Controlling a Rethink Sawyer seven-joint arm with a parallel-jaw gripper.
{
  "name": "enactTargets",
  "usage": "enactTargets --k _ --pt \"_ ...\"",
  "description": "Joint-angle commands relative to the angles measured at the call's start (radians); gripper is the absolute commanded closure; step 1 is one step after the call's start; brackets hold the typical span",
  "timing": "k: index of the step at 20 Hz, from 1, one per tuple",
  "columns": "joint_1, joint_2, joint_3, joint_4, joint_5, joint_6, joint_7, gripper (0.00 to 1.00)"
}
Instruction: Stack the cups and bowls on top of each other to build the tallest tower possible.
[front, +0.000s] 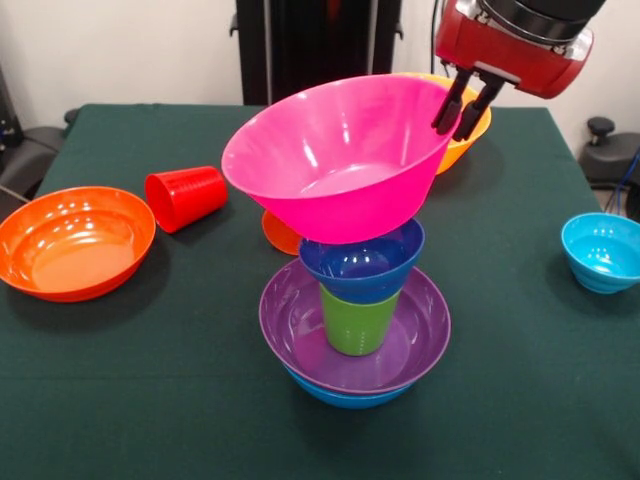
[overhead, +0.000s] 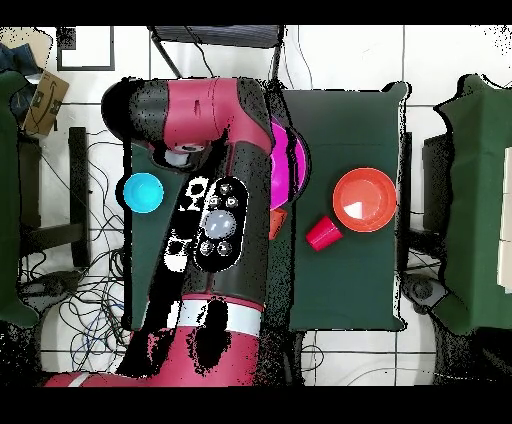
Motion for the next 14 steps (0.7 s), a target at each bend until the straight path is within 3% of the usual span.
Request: enactTargets --k 1,8,14 --pt "-0.021 -0.012 0.121 0.072 -0.034 -0.056 -0.105 1.00" --pt "-0.022 -0.024 0.122 0.103 -0.021 -0.104 -0.064 1.00" --pt "-0.022 -0.019 0.125 0.093 -0.023 -0.087 -0.070 1.00"
